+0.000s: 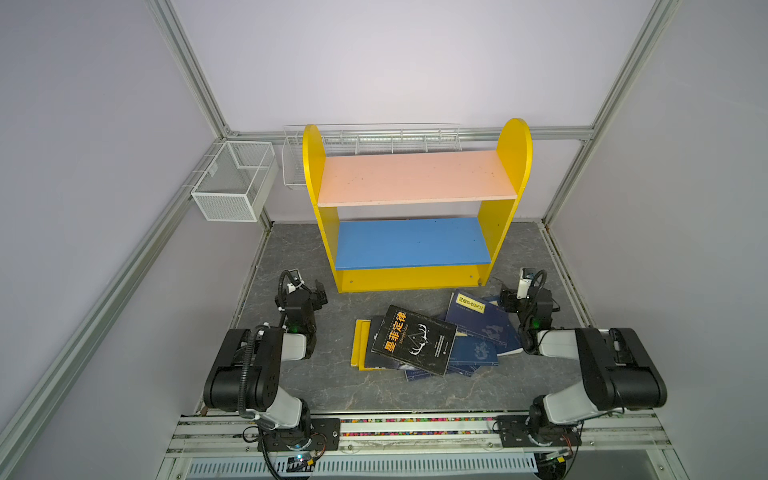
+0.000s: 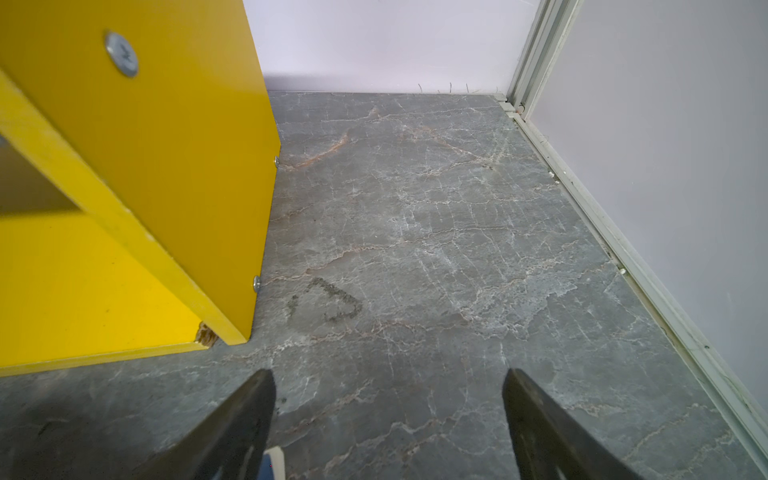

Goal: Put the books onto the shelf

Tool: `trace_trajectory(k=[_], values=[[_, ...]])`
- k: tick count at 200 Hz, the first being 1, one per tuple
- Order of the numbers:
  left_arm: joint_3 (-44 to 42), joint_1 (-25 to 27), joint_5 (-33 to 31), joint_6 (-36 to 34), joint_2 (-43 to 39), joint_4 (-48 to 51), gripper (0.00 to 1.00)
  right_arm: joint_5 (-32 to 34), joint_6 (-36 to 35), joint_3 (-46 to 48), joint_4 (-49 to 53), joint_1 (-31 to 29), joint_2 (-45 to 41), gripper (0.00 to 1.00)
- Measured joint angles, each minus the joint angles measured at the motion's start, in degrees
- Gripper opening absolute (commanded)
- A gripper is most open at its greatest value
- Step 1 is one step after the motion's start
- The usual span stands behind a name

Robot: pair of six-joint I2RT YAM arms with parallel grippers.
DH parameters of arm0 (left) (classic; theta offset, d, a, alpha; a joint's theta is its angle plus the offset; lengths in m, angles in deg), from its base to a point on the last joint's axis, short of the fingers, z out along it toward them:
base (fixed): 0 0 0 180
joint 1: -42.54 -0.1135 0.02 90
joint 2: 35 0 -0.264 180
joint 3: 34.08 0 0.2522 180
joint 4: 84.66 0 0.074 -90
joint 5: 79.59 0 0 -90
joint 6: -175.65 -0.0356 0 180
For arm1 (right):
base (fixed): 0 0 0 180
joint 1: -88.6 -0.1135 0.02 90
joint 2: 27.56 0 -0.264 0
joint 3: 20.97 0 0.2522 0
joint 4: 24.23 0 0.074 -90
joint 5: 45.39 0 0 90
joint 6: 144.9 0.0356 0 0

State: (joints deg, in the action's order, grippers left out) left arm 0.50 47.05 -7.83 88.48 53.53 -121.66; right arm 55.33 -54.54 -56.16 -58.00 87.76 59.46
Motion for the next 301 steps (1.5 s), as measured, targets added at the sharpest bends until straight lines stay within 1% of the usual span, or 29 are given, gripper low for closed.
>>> trace_trajectory(k=[43, 81, 95, 111, 119, 138, 148, 157, 171, 190, 211, 231, 245, 253, 266, 287, 301], values=[[0.0, 0.0, 0.0, 0.0, 0.0, 0.0, 0.99, -0.1, 0.0, 0.0, -0.1, 0.2, 0.0, 0.88], [0.0, 0.0, 0.0, 0.0, 0.0, 0.0, 0.99, -1.8, 0.1, 0.0, -0.4, 1.5, 0.0, 0.88], [0.3, 0.0, 0.2, -0.2, 0.0, 0.5, 0.99, -2.0, 0.0, 0.0, -0.4, 1.5, 0.0, 0.93], [1.5, 0.1, 0.1, -0.4, -0.5, 2.3, 0.99, -2.0, -0.1, 0.0, -0.4, 1.3, -0.1, 0.92], [2.6, 0.3, -0.4, -0.6, -1.9, 5.3, 0.99, -1.8, -0.2, -0.7, 2.0, 1.0, -1.0, 0.94], [7.4, 1.7, -1.7, -1.4, -7.5, 15.2, 0.99, -0.6, 0.7, -7.2, 15.5, 0.0, -4.8, 0.94], [9.6, 3.0, -3.5, -0.9, -10.9, 17.9, 0.99, 1.1, 2.2, -11.9, 21.2, -0.9, -6.7, 0.93], [10.4, 3.8, -5.4, 0.2, -13.9, 18.9, 0.99, 3.4, 4.0, -15.1, 24.8, -1.9, -8.4, 0.94], [10.6, 4.9, -8.5, 3.4, -18.7, 21.5, 0.99, 6.8, 7.7, -18.1, 30.7, -4.3, -11.5, 0.95], [10.6, 6.0, -12.0, 9.2, -23.8, 29.0, 0.99, 10.2, 13.2, -18.8, 39.6, -8.5, -15.8, 0.96], [10.6, 10.5, -15.0, 14.9, -28.4, 38.5, 0.99, 11.3, 16.7, -18.4, 49.2, -15.7, -20.0, 0.96], [10.5, 16.6, -15.1, 18.5, -31.0, 45.3, 0.99, 7.4, 16.9, -18.1, 55.9, -23.6, -24.0, 0.95], [10.5, 20.9, -12.4, 19.4, -30.8, 48.1, 0.99, 2.3, 15.8, -18.4, 59.9, -28.3, -26.0, 0.95], [10.6, 22.9, -9.4, 19.5, -29.8, 49.2, 0.99, -1.0, 14.9, -19.0, 62.5, -30.6, -26.3, 0.95], [11.0, 24.5, -3.5, 19.0, -27.0, 50.6, 0.99, -6.9, 13.5, -19.9, 66.2, -32.8, -25.7, 0.95], [14.2, 25.4, 6.6, 17.4, -20.1, 53.3, 0.99, -16.0, 12.8, -20.1, 70.2, -33.5, -23.3, 0.96], [16.6, 26.0, 11.6, 16.4, -16.4, 54.8, 0.97, -21.5, 12.9, -20.5, 72.2, -33.7, -20.4, 0.98]])
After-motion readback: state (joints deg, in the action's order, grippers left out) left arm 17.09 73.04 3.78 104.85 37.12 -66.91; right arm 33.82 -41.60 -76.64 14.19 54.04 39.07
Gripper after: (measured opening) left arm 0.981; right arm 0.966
